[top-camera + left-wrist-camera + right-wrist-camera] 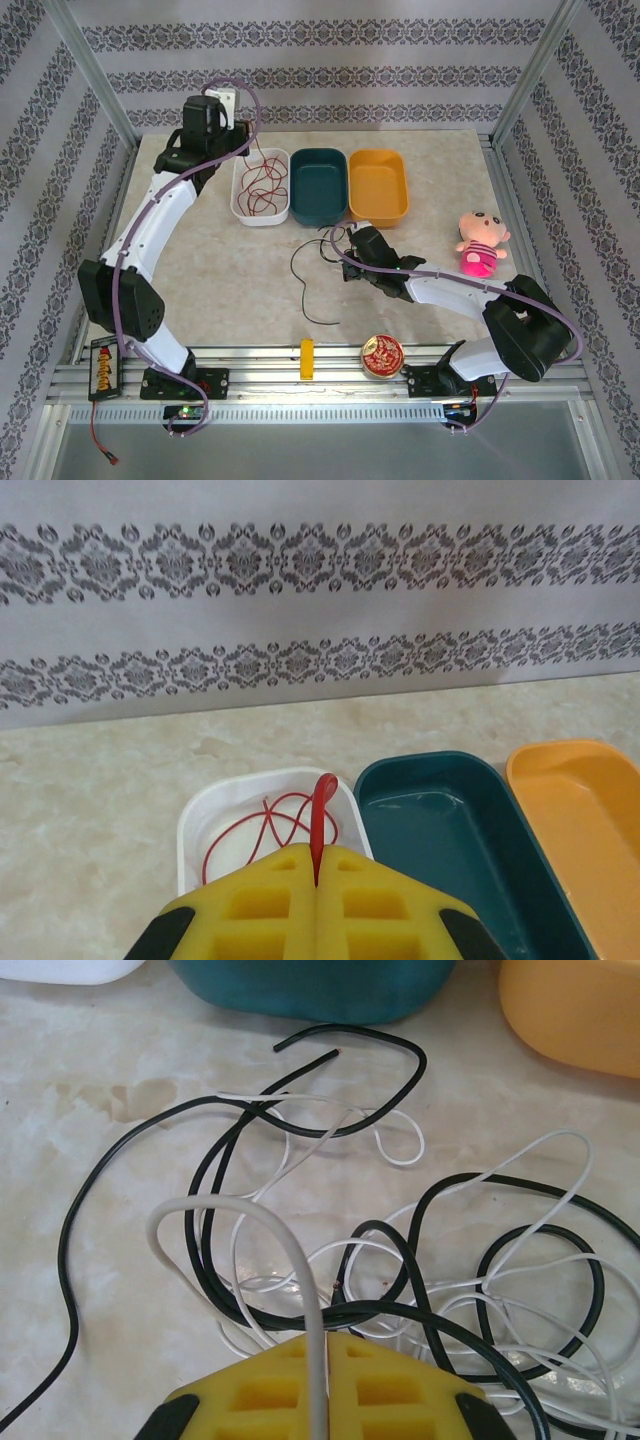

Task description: Untangle the cables

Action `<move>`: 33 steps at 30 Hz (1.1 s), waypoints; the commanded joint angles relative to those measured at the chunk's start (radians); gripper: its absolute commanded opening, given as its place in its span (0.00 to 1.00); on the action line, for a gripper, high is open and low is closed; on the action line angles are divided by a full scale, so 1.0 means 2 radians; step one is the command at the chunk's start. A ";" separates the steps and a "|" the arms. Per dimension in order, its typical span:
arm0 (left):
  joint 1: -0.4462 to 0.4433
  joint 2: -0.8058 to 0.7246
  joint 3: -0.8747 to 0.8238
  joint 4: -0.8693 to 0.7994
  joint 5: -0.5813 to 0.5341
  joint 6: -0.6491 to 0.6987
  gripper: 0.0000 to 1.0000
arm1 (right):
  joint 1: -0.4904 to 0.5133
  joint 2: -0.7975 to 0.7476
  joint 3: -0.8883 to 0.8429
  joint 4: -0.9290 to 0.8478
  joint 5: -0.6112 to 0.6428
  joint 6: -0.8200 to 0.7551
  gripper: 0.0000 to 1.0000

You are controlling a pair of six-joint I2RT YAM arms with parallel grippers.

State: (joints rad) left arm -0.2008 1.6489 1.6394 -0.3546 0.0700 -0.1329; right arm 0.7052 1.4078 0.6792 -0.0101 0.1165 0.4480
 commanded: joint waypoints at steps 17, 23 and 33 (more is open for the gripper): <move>0.004 0.175 0.038 -0.045 -0.051 -0.039 0.00 | 0.008 -0.024 0.006 -0.028 0.009 0.039 0.00; 0.001 0.207 0.042 -0.065 -0.045 -0.049 0.00 | 0.008 -0.023 0.011 -0.030 0.008 0.038 0.00; -0.006 0.238 0.062 -0.092 -0.061 -0.038 0.39 | 0.010 -0.023 0.016 -0.032 0.004 0.036 0.00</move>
State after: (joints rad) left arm -0.2035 2.1132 1.7279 -0.4870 -0.0208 -0.2142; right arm 0.7116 1.3815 0.6876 -0.0608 0.1162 0.5076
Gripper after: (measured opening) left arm 0.371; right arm 0.041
